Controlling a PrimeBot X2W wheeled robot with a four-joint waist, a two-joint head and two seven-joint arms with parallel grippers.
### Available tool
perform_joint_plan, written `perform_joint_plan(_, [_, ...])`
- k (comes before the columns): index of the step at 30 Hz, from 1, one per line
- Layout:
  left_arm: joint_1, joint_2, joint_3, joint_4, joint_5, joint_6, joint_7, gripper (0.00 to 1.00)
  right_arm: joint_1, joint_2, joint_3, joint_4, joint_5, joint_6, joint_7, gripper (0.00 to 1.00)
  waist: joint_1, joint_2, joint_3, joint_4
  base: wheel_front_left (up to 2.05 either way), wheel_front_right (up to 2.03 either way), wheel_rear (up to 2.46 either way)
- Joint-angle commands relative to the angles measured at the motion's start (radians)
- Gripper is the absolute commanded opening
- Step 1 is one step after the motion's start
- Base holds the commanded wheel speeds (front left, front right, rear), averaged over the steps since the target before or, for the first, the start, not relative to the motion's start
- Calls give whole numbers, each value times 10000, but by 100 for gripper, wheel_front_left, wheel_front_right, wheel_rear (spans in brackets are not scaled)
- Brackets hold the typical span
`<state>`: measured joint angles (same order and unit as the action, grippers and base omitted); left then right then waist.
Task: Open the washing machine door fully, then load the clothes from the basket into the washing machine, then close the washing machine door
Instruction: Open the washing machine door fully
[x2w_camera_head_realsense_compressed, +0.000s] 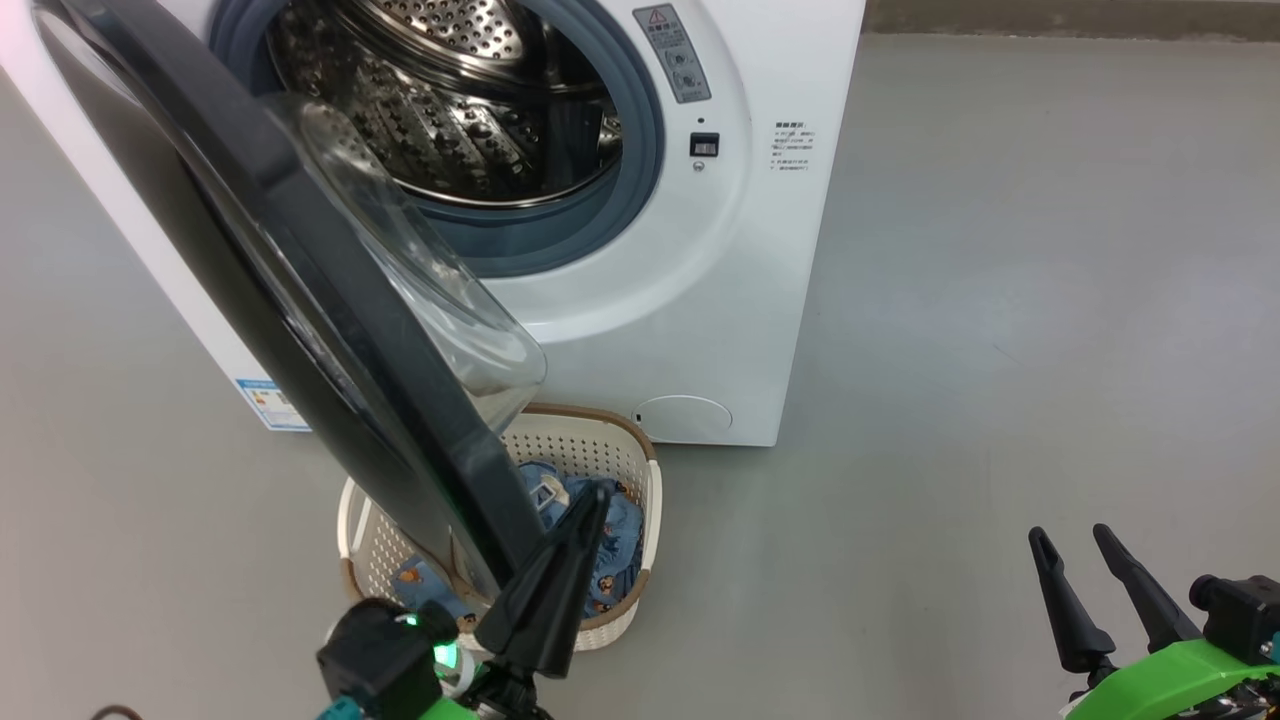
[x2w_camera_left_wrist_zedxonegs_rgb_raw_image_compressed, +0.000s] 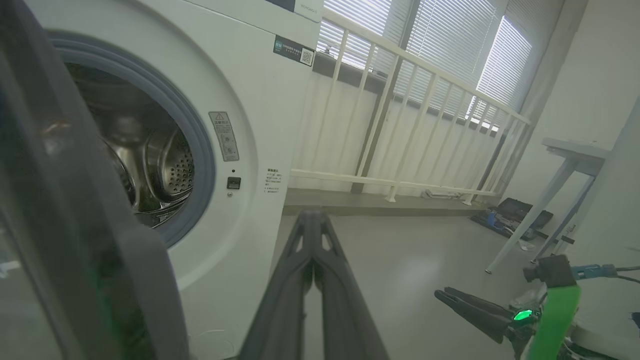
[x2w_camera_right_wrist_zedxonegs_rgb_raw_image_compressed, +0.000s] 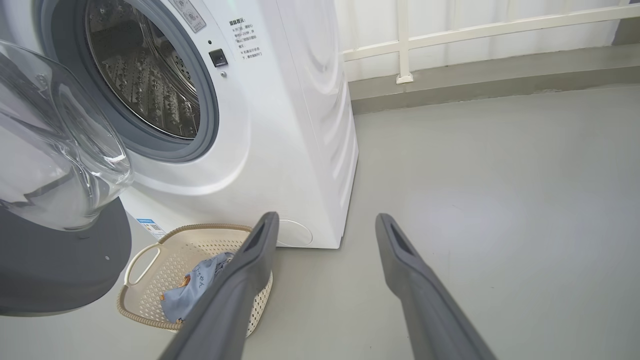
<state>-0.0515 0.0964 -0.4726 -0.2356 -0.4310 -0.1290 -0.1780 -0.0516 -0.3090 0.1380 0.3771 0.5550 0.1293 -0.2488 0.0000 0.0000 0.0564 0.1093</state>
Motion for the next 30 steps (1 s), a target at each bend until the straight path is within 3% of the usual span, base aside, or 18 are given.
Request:
perform_joint_plan(1, [-434,-40,293,26,-131,-17,-115,0,-133,-173,212,-255,-137,14,-130,100,0,0,35,0,0,0,0])
perform_joint_plan(14, [-1335,-109,-143,3137,-1190,-17,-766,0,-406,-164,293,-260,-208,14,-130,100,0,0,359,32,0,0,0])
perform_joint_plan(30, [-1572,-225,376,3850,-1325,-17,-835,0,-497,-148,168,-335,-262,14,-130,100,0,0,506,133,0,0,0])
